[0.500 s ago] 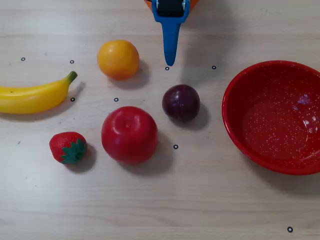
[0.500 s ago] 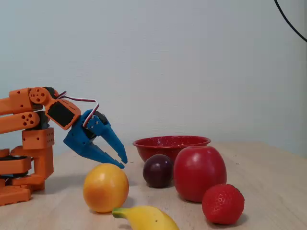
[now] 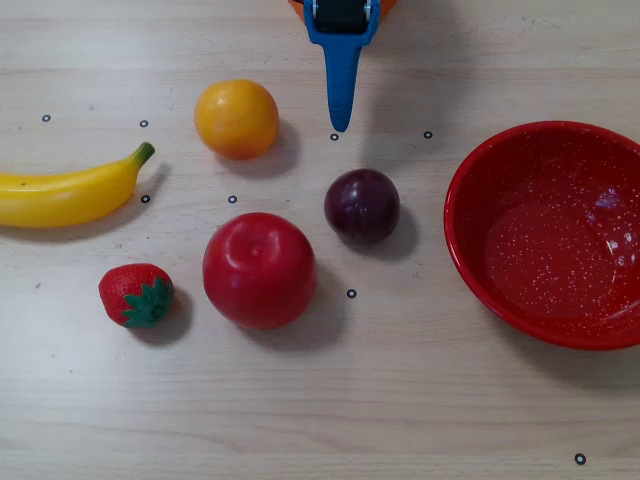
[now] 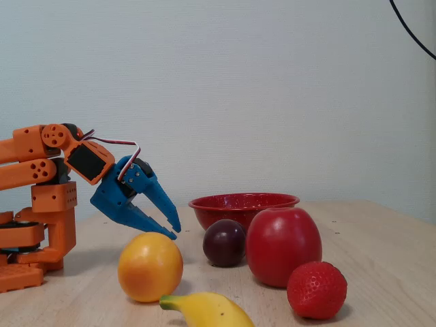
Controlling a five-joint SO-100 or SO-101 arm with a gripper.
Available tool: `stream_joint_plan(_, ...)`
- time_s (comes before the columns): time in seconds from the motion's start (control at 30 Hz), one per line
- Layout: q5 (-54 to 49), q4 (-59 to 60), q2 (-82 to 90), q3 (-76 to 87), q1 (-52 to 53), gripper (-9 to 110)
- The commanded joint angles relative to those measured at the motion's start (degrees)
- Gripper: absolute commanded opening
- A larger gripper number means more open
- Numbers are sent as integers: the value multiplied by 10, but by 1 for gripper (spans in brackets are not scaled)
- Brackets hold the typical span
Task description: Put the banana in the red bowl.
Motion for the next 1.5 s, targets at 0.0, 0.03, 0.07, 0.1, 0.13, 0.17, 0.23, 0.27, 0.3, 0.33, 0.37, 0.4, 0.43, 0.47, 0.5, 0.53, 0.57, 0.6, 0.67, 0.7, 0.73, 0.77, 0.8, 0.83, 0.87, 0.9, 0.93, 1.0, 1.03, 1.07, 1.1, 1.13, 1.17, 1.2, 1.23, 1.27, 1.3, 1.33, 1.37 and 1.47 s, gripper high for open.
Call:
stream_joint_plan(0.0, 4, 0, 8, 6, -2, 0)
stream_joint_plan(0.03, 11, 5, 7, 4, 0, 0)
stream_joint_plan(0.07, 14, 12, 5, 0, 0, 0)
stream_joint_plan(0.1, 17, 21, 3, -5, 0, 0)
stream_joint_plan(0.13, 17, 30, -4, -14, 0, 0)
stream_joint_plan(0.17, 16, 36, -11, -24, 0, 0)
stream_joint_plan(0.23, 11, 44, -28, -44, 0, 0)
stream_joint_plan(0.27, 11, 49, -38, -56, 0, 0)
stream_joint_plan(0.3, 11, 59, -48, -70, 0, 0)
stream_joint_plan(0.33, 14, 69, -61, -85, 1, 0)
stream_joint_plan(0.37, 17, 82, -73, -101, 2, 0)
stream_joint_plan(0.4, 18, 94, -87, -120, 2, 0)
stream_joint_plan(0.43, 18, 105, -98, -139, 2, 0)
stream_joint_plan(0.47, 18, 117, -110, -157, 2, 0)
stream_joint_plan(0.5, 21, 130, -123, -178, 2, 0)
stream_joint_plan(0.53, 26, 145, -135, -199, 4, 0)
stream_joint_plan(0.57, 31, 162, -148, -221, 6, 0)
stream_joint_plan(0.6, 39, 177, -162, -243, 8, 0)
stream_joint_plan(0.67, 54, 208, -188, -286, 9, 0)
stream_joint_plan(0.7, 54, 226, -202, -308, 10, 0)
stream_joint_plan(0.73, 54, 239, -218, -332, 10, 0)
stream_joint_plan(0.77, 53, 258, -236, -357, 10, 0)
stream_joint_plan(0.8, 52, 274, -252, -382, 10, 0)
stream_joint_plan(0.83, 50, 288, -268, -408, 10, 0)
stream_joint_plan(0.87, 48, 302, -284, -433, 9, 0)
stream_joint_plan(0.9, 49, 315, -300, -458, 8, 0)
stream_joint_plan(0.93, 53, 327, -315, -483, 7, 0)
stream_joint_plan(1.0, 71, 352, -345, -531, 7, 0)
stream_joint_plan(1.03, 77, 369, -365, -557, 7, 0)
stream_joint_plan(1.07, 83, 387, -387, -587, 6, 0)
stream_joint_plan(1.1, 98, 406, -410, -619, 4, 0)
stream_joint_plan(1.13, 99, 425, -435, -651, 0, 0)
stream_joint_plan(1.17, 99, 439, -461, -683, -4, 0)
stream_joint_plan(1.2, 99, 456, -486, -715, -7, 0)
stream_joint_plan(1.23, 104, 468, -508, -743, -12, 0)
stream_joint_plan(1.27, 106, 474, -528, -766, -20, 0)
stream_joint_plan(1.3, 113, 479, -547, -789, -27, 0)
stream_joint_plan(1.33, 161, 486, -568, -814, -35, 0)
stream_joint_plan(1.37, 185, 492, -589, -839, -42, 0)
stream_joint_plan(1.47, 241, 521, -661, -925, -70, 0)
